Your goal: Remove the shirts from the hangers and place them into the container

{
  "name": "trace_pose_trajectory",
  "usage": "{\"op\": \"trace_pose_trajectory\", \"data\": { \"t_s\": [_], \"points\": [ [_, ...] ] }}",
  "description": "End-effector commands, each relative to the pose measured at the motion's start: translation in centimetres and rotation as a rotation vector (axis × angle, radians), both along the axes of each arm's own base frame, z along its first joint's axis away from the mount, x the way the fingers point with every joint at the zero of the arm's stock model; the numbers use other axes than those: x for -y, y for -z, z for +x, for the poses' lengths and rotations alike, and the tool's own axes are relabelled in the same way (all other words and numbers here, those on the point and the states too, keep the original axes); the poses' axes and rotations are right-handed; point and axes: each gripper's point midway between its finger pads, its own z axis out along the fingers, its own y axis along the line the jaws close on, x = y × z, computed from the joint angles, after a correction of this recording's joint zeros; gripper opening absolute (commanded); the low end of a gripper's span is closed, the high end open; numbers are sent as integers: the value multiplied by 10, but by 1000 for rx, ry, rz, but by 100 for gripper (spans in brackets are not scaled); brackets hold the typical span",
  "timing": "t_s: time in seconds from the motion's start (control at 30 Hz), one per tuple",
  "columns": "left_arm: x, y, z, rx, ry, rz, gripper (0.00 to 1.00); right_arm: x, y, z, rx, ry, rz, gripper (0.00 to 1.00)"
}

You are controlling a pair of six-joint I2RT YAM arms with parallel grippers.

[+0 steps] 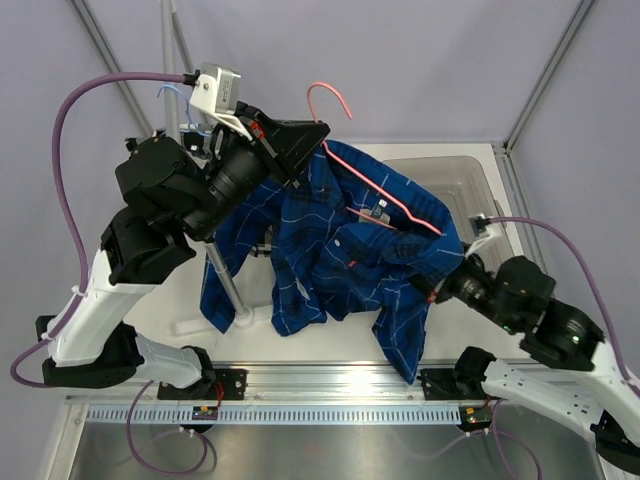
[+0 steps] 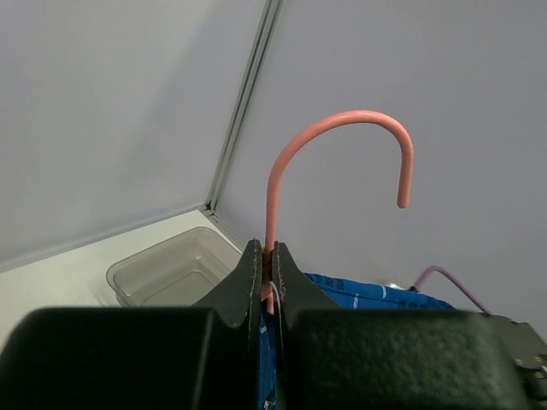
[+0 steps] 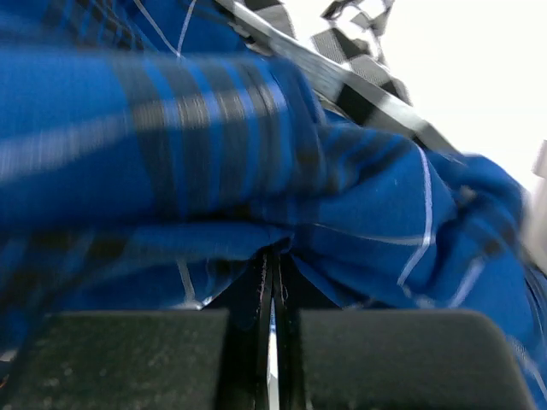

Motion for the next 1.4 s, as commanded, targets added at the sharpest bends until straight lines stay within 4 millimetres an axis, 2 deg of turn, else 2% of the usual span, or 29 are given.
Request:
{"op": "trace_pose_trajectory", "data": {
  "t_s": [0.0,0.07,0.1,0.17,0.23,0.27,0.47,0.57,0.63,0.7,0.73,0.83,0.87,0.93,0.97,1.03,1.07,1.1,1.13,1.17,1.2,1.23,1.27,1.3,1.33,1.37],
  "points": [
    [-10,-53,-24,51,103,-199,0,-42,-27,14,59,-73,136,0],
    [-8,-52,-27,40,123,-203,0,-59,-13,25,19,-71,121,0],
    [-6,-51,-28,37,130,-204,0,-66,-17,30,34,-76,145,0],
    [-4,-49,-28,27,141,-204,0,-85,-6,39,11,-99,133,0],
    [-2,-46,-28,21,146,-201,0,-97,-14,44,39,-125,141,0],
    [-1,-45,-28,17,146,-199,0,-105,-9,50,27,-122,123,0],
    [0,-42,-29,12,152,-190,0,-125,-8,63,37,-137,120,0],
    [2,-39,-27,7,151,-194,0,-129,-10,70,58,-121,132,0],
    [4,-37,-26,6,150,-188,0,-129,-2,71,62,-115,114,0],
    [4,-35,-21,2,125,-173,0,-119,-4,67,90,-107,117,0],
    [3,-33,-18,7,108,-154,0,-112,2,66,93,-91,108,0],
    [-4,-24,-5,1,20,-118,0,-83,-11,44,135,-97,106,0],
    [-6,-22,-3,2,3,-109,0,-68,-14,32,135,-101,100,0],
    [-10,-18,2,2,-31,-95,0,-52,-20,19,148,-111,102,0],
    [-13,-19,3,5,-46,-104,0,-36,-25,7,167,-107,122,0],
    [-16,-18,4,-2,-58,-122,0,-19,-21,1,185,-79,131,0],
    [-17,-24,3,7,-52,-153,0,-4,-27,-8,224,-69,167,0],
    [-18,-26,1,8,-44,-170,0,3,-25,-10,244,-53,172,0],
    [-18,-26,-1,-1,-35,-190,0,6,-10,-8,241,-35,162,0],
    [-17,-29,-3,-2,-18,-211,0,19,-16,-15,281,-23,208,0],
    [-16,-30,-4,-7,-7,-226,0,21,-11,-15,288,-13,221,0],
    [-16,-33,-7,-19,12,-255,0,18,6,-12,278,-7,212,0],
    [-12,-35,-11,-17,43,-277,0,23,-2,-15,317,-3,266,0],
    [-10,-36,-12,-21,61,-289,0,20,1,-13,311,-1,287,0],
    [-6,-41,-18,-25,102,-321,0,10,17,-7,292,-11,270,0],
    [-2,-41,-20,-31,121,-332,0,4,9,-6,316,-24,304,0]
  ]
}}
